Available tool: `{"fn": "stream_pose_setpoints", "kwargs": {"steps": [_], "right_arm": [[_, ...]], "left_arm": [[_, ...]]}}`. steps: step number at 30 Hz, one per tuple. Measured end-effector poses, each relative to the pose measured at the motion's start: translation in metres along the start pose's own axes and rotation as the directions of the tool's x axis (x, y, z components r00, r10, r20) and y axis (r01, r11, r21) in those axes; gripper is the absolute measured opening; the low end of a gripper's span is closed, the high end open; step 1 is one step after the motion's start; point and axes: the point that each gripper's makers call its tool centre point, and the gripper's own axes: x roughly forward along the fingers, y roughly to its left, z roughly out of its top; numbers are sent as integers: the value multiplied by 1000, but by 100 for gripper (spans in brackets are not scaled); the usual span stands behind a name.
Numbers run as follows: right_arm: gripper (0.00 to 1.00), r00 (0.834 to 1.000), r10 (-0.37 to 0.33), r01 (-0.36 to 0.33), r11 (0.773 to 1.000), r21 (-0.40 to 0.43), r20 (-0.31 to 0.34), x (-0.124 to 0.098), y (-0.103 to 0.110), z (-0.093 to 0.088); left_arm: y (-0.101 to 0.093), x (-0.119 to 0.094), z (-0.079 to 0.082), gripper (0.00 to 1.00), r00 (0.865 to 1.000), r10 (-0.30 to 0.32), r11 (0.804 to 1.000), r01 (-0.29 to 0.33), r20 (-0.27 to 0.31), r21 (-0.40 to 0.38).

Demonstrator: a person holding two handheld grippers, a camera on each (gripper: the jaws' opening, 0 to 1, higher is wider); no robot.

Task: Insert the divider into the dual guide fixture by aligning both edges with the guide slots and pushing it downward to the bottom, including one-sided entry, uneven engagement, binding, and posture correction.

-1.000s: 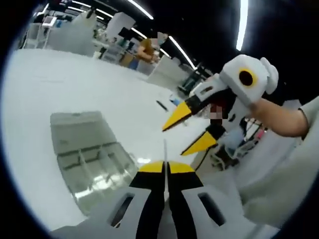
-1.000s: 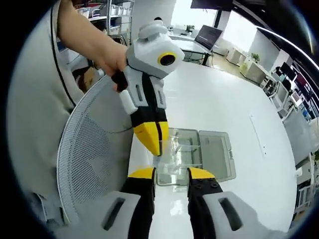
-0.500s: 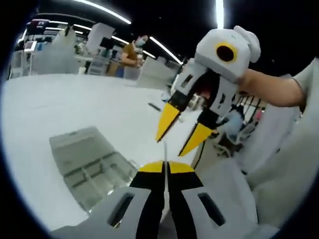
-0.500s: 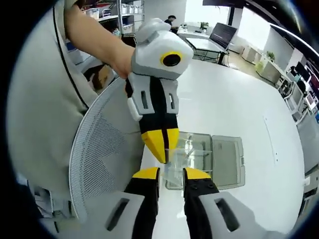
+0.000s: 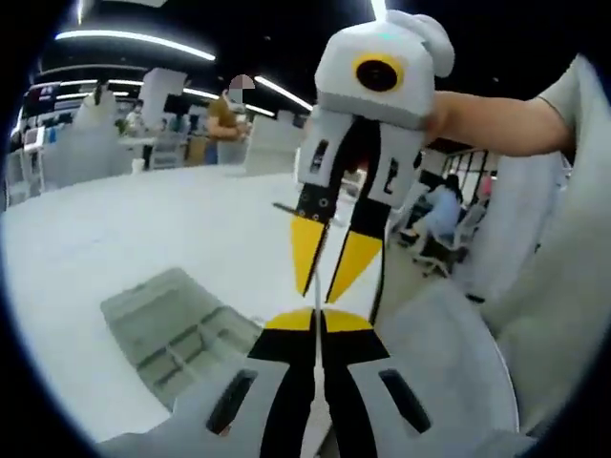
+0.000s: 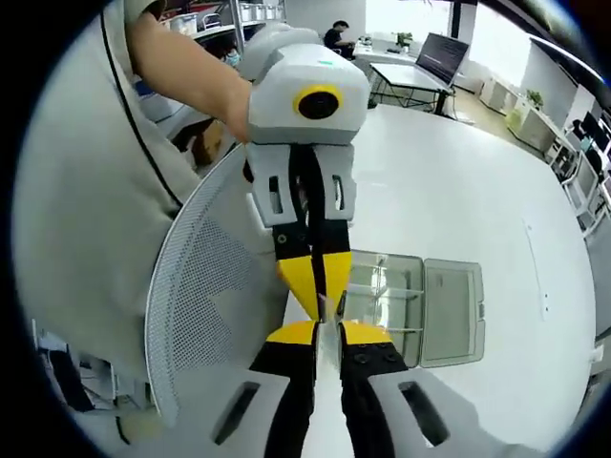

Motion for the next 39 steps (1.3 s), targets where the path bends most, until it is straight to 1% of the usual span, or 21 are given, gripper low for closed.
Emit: {"fn": "stream_pose_setpoints", "kwargs": {"steps": [3,8,11,13,15,16,18,20,25,30,36,37,39], "right_arm": [[2,1000,10,-10,1000,9,-6,1,0,0],[0,999,28,-28,1000,-2,-23,3,1,-1],[0,998,54,-54,999,-3,-28,4,6,-2],[0,997,66,-66,998,21,-25,6,7,-3],[0,998,65,-64,997,49,-24,6,6,-3],[0,998,65,-64,997,46,-21,6,5,-3],[0,998,63,-62,994,89,-14,6,5,-3],[0,998,64,-62,992,111,-13,6,4,-2],[0,997,74,-70,986,151,-21,8,5,-3],[0,998,67,-65,977,203,-4,8,1,0],[0,998,58,-58,965,255,9,11,-3,5],[0,998,54,-56,958,282,17,12,-5,5],[0,998,56,-58,957,283,18,13,-5,4]], "left_arm": [[0,0,0,0,1000,-3,1000,3,2,19],[-1,0,-1,0,1000,-9,998,9,0,58],[-2,0,-4,0,1000,-19,996,20,-7,91],[-2,0,-5,0,1000,-24,995,25,-10,99],[-1,0,-6,0,1000,-25,993,25,-6,111],[0,0,-6,0,1000,-23,994,23,-1,111],[2,0,-5,0,1000,-17,994,16,8,106],[3,0,-5,1,1000,-12,994,11,10,105],[4,2,-8,2,1000,-9,993,10,-12,121],[8,0,-9,3,1000,-7,995,8,-10,100],[13,1,-14,4,999,4,996,-1,-33,91],[14,1,-15,4,999,11,996,-7,-36,92],[14,1,-17,5,999,14,996,-11,-40,89]]}}
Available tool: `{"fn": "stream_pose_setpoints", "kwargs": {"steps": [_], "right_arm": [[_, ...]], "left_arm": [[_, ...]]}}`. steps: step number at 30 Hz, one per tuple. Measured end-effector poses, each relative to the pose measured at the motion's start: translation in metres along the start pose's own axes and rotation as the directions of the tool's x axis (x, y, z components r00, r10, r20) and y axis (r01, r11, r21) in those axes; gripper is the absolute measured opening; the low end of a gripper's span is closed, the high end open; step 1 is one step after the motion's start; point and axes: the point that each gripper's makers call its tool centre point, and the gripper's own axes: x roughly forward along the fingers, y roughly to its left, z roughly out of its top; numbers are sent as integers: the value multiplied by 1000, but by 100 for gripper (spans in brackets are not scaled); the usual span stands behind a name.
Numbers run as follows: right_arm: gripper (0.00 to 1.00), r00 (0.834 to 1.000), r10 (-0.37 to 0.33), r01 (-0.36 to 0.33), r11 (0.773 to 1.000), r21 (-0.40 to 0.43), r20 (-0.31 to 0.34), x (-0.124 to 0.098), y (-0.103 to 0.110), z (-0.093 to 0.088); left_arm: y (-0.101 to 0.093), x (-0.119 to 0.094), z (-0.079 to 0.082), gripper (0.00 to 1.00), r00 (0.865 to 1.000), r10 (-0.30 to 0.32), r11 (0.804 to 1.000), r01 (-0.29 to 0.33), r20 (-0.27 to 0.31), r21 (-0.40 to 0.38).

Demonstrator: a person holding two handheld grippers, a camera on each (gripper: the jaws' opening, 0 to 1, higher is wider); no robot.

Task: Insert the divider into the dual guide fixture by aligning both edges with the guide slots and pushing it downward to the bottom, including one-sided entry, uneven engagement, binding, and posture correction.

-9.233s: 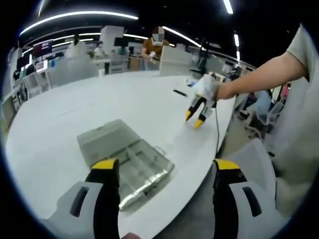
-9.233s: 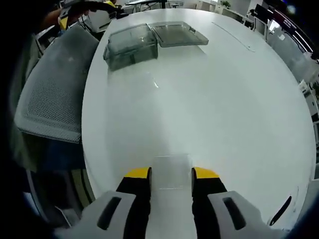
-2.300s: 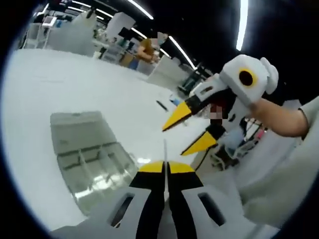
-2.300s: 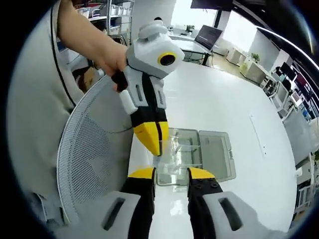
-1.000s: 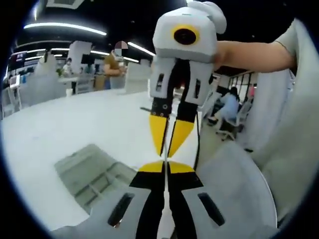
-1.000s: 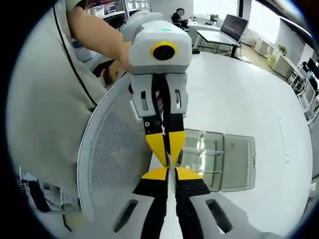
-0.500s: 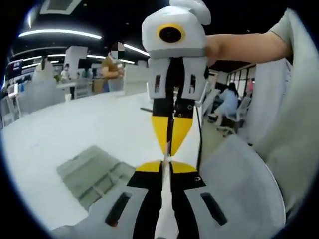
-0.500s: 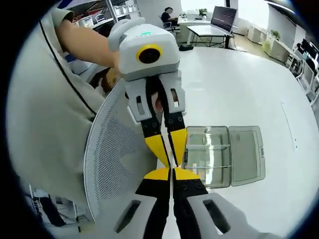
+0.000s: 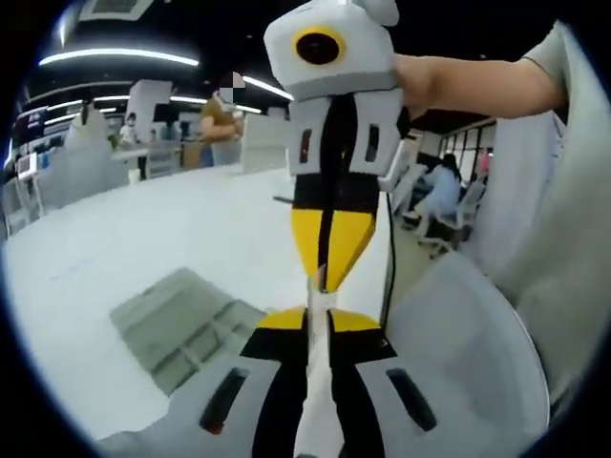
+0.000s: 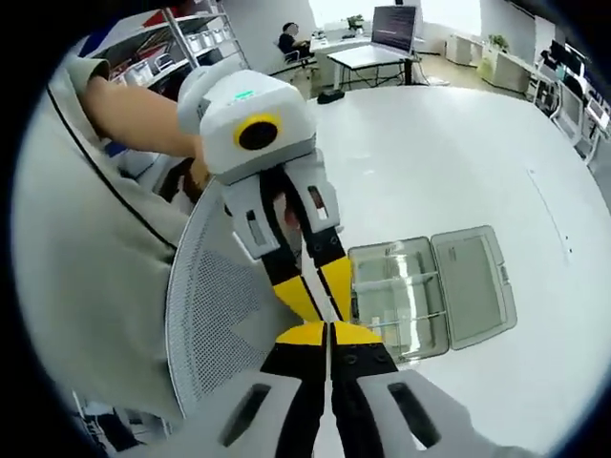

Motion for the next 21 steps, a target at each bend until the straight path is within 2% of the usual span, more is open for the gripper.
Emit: {"fn": "stream_pose_setpoints", "kwargs": {"steps": [4,11,14,21], "right_arm": [[0,1000,-5,4,1000,26,10,1,-1,2],[0,1000,-18,17,1000,-12,-16,6,-2,-2],[0,999,-32,32,999,-21,-34,7,-5,-2],[0,995,-58,55,998,-38,-79,5,-14,-10]], "left_arm": [[2,1,-2,5,1000,5,1000,-6,-4,-10],[2,4,-8,5,1000,10,1000,-10,-28,-13],[6,6,-11,7,999,38,999,-38,-39,-7],[9,4,-13,25,996,68,998,-68,-56,0]]}}
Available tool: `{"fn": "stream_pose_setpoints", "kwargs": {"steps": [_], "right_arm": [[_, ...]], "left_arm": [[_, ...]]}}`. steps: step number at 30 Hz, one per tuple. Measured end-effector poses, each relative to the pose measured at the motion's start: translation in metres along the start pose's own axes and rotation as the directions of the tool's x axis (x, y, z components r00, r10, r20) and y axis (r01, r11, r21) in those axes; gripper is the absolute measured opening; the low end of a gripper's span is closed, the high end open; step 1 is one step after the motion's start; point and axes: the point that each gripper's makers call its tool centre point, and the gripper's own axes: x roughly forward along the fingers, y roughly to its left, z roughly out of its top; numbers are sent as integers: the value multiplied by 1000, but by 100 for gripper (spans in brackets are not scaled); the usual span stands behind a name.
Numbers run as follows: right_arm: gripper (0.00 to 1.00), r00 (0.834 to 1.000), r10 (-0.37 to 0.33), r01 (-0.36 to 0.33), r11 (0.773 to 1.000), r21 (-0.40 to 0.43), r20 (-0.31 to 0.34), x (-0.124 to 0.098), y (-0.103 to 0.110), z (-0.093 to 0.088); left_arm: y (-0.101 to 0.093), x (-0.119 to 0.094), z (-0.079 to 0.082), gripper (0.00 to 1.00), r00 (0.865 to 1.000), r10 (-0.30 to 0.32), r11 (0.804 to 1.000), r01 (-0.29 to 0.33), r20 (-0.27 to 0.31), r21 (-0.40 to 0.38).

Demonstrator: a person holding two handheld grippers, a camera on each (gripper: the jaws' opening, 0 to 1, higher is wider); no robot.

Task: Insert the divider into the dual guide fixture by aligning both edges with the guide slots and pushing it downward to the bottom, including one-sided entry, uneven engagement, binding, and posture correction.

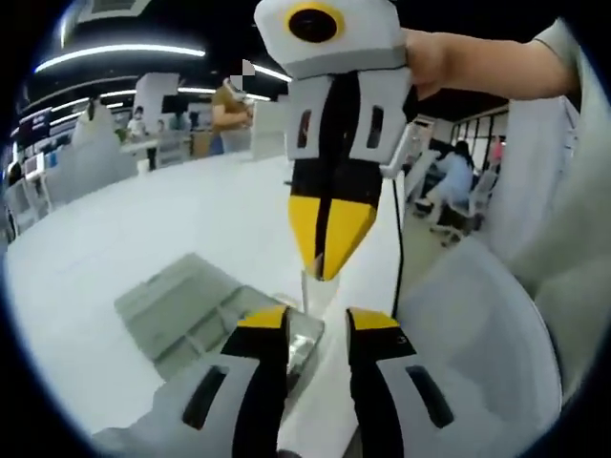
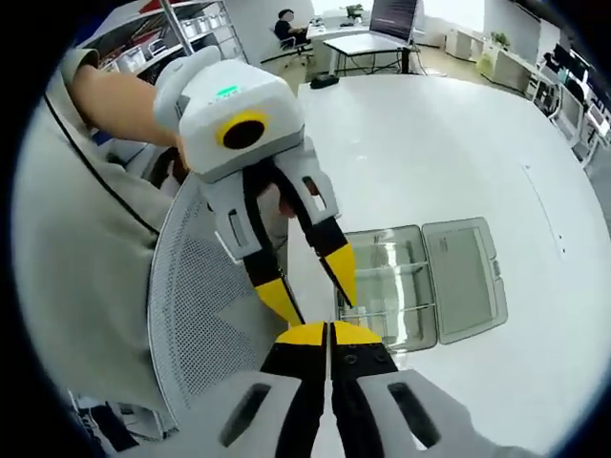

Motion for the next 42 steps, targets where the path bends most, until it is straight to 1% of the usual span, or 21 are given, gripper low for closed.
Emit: {"fn": "stream_pose_setpoints", "kwargs": {"steps": [7,10,12,15,17,22,24,27,31,38,42], "right_arm": [[0,999,-27,28,1000,8,-44,2,-15,-13],[0,998,-30,30,999,11,-48,3,-17,-15],[0,997,-42,43,999,8,-64,5,-22,-18],[0,996,-51,52,999,12,-73,7,-27,-22],[0,995,-60,61,998,14,-81,9,-31,-25],[0,993,-77,77,997,-2,-87,13,-36,-25],[0,992,-87,86,996,-21,-94,15,-39,-25],[0,991,-94,93,996,-20,-98,18,-43,-26],[0,989,-105,102,994,-35,-103,20,-46,-26],[0,986,-116,112,993,-43,-119,25,-53,-28],[0,985,-119,115,992,-45,-124,28,-56,-31]], "left_arm": [[4,-5,2,29,1000,30,999,-30,0,11],[4,-7,2,33,999,37,999,-37,-1,3],[6,-9,1,35,999,50,999,-50,-5,-8],[7,-12,2,36,998,59,998,-59,-1,-13],[7,-14,2,39,998,65,998,-65,-2,-17],[9,-17,1,46,997,82,996,-82,-6,-34],[9,-19,1,48,996,88,995,-88,-8,-41],[10,-21,-1,51,995,95,994,-96,-13,-53],[11,-23,-1,58,994,107,990,-109,-22,-88],[14,-26,-4,61,992,123,986,-125,-31,-111],[16,-27,-8,67,990,135,980,-140,-41,-140]]}}
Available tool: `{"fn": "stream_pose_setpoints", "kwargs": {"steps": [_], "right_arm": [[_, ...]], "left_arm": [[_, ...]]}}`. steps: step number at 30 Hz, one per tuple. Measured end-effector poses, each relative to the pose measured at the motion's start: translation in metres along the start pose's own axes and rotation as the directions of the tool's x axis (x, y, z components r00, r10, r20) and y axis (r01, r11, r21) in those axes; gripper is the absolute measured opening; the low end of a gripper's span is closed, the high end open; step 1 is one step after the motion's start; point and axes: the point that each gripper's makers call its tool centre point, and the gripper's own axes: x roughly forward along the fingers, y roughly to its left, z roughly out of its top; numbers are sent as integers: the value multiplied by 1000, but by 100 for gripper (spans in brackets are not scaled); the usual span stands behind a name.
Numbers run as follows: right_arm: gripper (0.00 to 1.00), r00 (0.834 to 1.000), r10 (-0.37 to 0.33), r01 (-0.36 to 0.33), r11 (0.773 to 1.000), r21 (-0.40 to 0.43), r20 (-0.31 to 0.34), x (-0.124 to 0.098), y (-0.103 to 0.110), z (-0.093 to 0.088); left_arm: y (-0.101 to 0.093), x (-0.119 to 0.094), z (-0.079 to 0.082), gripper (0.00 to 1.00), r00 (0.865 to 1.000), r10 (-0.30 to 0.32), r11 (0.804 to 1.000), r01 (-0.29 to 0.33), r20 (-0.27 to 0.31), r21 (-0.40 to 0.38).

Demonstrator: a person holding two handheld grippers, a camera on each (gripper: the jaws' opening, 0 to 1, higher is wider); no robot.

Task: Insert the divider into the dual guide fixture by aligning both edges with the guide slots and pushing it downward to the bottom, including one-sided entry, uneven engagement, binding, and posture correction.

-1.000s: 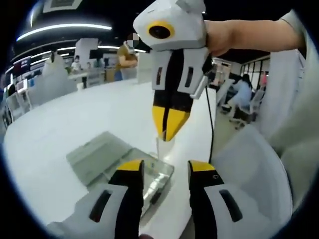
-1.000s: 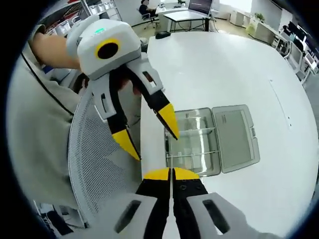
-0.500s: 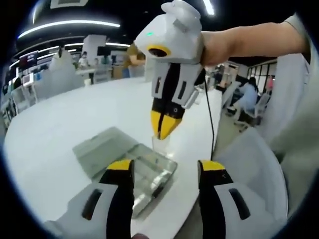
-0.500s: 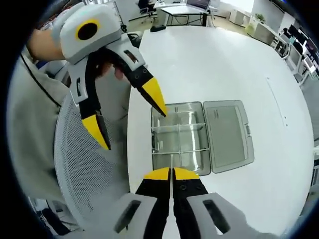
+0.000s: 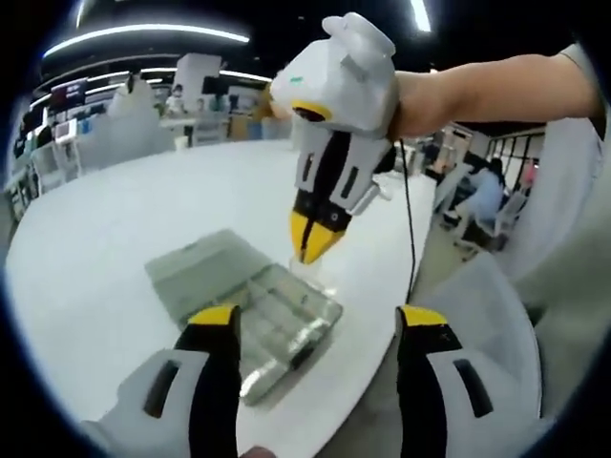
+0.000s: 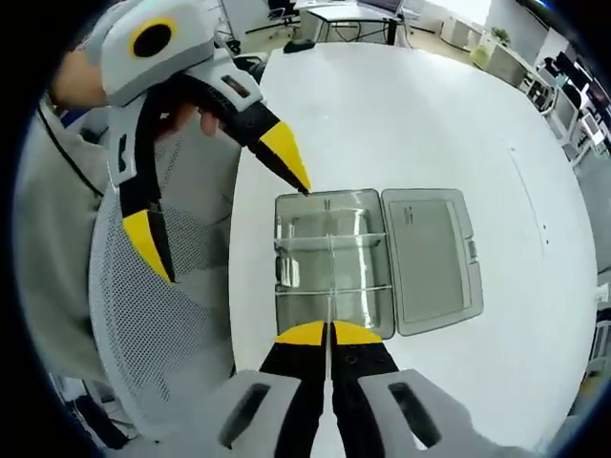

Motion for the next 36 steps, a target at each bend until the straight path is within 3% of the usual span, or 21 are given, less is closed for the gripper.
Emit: {"fn": "stream_pose_setpoints", "kwargs": {"steps": [19,36], "right_arm": [[0,1000,-13,12,1000,-23,-14,13,-4,-1],[0,1000,-13,14,1000,-24,4,20,-5,7]], "left_arm": [[3,-2,-14,83,999,38,996,-40,-24,-76],[6,-5,-18,83,999,45,993,-47,-24,-105]]}}
